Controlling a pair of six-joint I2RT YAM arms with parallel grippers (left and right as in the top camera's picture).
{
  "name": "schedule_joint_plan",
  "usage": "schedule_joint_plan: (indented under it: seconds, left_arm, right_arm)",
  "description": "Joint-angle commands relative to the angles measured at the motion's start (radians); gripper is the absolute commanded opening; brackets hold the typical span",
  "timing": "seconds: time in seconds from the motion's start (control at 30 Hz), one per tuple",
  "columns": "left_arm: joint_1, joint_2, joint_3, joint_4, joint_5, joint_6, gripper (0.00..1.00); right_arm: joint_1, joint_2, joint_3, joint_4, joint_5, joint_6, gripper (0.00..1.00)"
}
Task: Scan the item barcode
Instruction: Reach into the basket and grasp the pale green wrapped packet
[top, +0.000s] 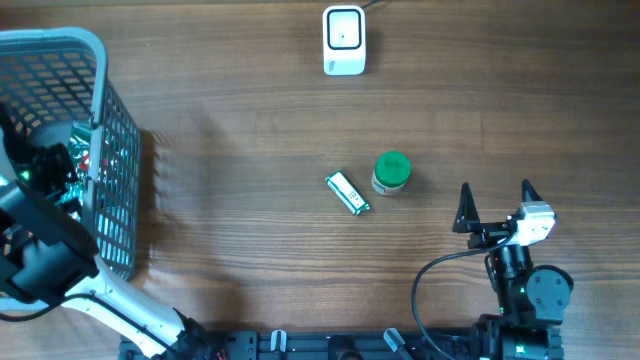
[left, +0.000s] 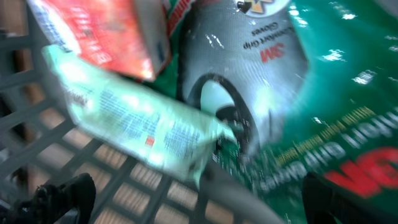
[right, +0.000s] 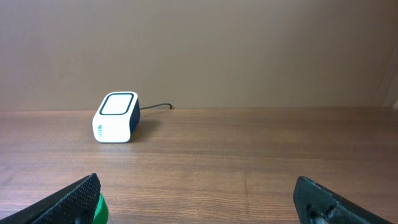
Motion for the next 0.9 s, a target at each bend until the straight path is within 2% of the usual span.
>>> schedule_joint_plan:
  seconds: [0.0, 0.07, 0.1, 0.13, 0.17, 0.23, 0.27, 0.4, 0.5, 0.67, 0.73, 0.87]
  left_arm:
    - [-0.005, 0.010, -0.139, 0.076, 0.007, 0.013, 1.00]
    - [-0.005, 0.010, -0.224, 0.140, 0.008, 0.013, 1.00]
    - [-0.005, 0.010, -0.270, 0.171, 0.008, 0.013, 0.95]
    - [-0.005, 0.010, -0.293, 0.184, 0.008, 0.013, 0.82]
    - [-0.005, 0.010, -0.319, 0.199, 0.007, 0.013, 0.64]
    - [-0.005, 0.010, -0.365, 0.217, 0.007, 0.014, 0.20]
    - [-0.004, 0.010, -0.368, 0.216, 0.008, 0.021, 0.06]
    - [-0.001, -0.012, -0.341, 0.168, 0.024, 0.024, 0.04]
    - [-0.001, -0.037, -0.237, 0.072, 0.049, 0.024, 0.04]
    - [-0.001, -0.101, 0.136, -0.158, 0.049, 0.039, 0.04]
    - [-0.002, -0.169, 0.328, -0.156, 0.065, 0.156, 0.04]
    - [-0.015, -0.318, 0.496, -0.156, 0.064, 0.200, 0.04]
  right_arm:
    - [0.003, -0.005, -0.001, 0.003, 0.018, -0.008, 1.00]
    - [0.003, -0.005, -0.001, 0.003, 0.017, -0.008, 1.00]
    - [0.003, -0.005, -0.001, 0.003, 0.017, -0.008, 1.00]
    - [0.003, -0.005, -0.001, 0.003, 0.017, -0.008, 1.00]
    - [0.003, -0.005, -0.001, 0.003, 0.017, -0.008, 1.00]
    - [0.003, -0.005, -0.001, 0.003, 0.017, -0.008, 1.00]
    - [0.003, -0.005, -0.001, 0.003, 0.017, -0.008, 1.00]
    - [0.003, -0.005, -0.001, 0.003, 0.017, -0.008, 1.00]
    - [0.003, -0.005, -0.001, 0.003, 0.017, -0.008, 1.00]
    - [0.003, -0.005, -0.001, 0.003, 0.017, -0.008, 1.00]
    - [0.003, -0.005, -0.001, 0.003, 0.017, -0.008, 1.00]
    - [0.003, -0.005, -0.001, 0.003, 0.017, -0.008, 1.00]
